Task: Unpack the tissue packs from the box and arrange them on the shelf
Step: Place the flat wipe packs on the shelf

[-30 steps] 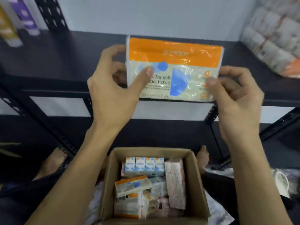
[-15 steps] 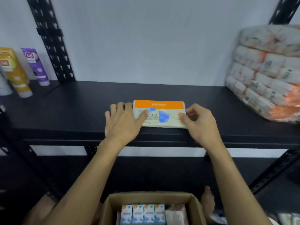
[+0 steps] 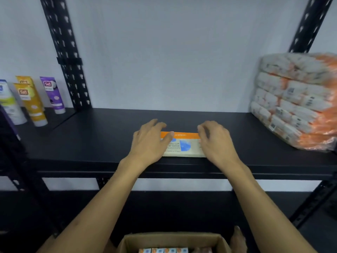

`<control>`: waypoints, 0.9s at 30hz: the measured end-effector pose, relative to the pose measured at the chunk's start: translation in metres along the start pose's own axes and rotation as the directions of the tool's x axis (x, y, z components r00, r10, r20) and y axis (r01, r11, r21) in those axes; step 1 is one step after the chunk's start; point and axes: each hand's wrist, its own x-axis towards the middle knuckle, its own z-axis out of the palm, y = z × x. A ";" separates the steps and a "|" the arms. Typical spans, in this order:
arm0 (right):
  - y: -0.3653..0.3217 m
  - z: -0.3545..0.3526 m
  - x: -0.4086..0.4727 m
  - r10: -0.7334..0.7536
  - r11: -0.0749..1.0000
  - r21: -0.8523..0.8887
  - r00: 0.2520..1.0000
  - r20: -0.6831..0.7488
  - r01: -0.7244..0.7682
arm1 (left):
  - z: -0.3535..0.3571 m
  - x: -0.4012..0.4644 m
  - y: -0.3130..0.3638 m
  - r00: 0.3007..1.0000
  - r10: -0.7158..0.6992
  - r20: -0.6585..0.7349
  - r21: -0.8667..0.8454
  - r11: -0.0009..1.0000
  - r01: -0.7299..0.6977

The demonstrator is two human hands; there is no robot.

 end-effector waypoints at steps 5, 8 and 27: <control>-0.014 0.038 0.002 -0.193 0.946 -0.197 0.935 0.296 0.258 | 0.021 0.009 0.011 0.967 0.204 0.154 0.087 0.972 -0.219; -0.006 0.046 0.000 -0.149 0.939 -0.251 0.936 0.318 0.234 | 0.031 0.008 0.004 0.969 0.177 0.170 0.063 0.980 -0.190; 0.033 0.019 -0.003 0.033 0.988 -0.150 0.915 0.402 0.031 | 0.018 -0.012 -0.014 0.972 0.014 0.233 0.101 0.994 -0.039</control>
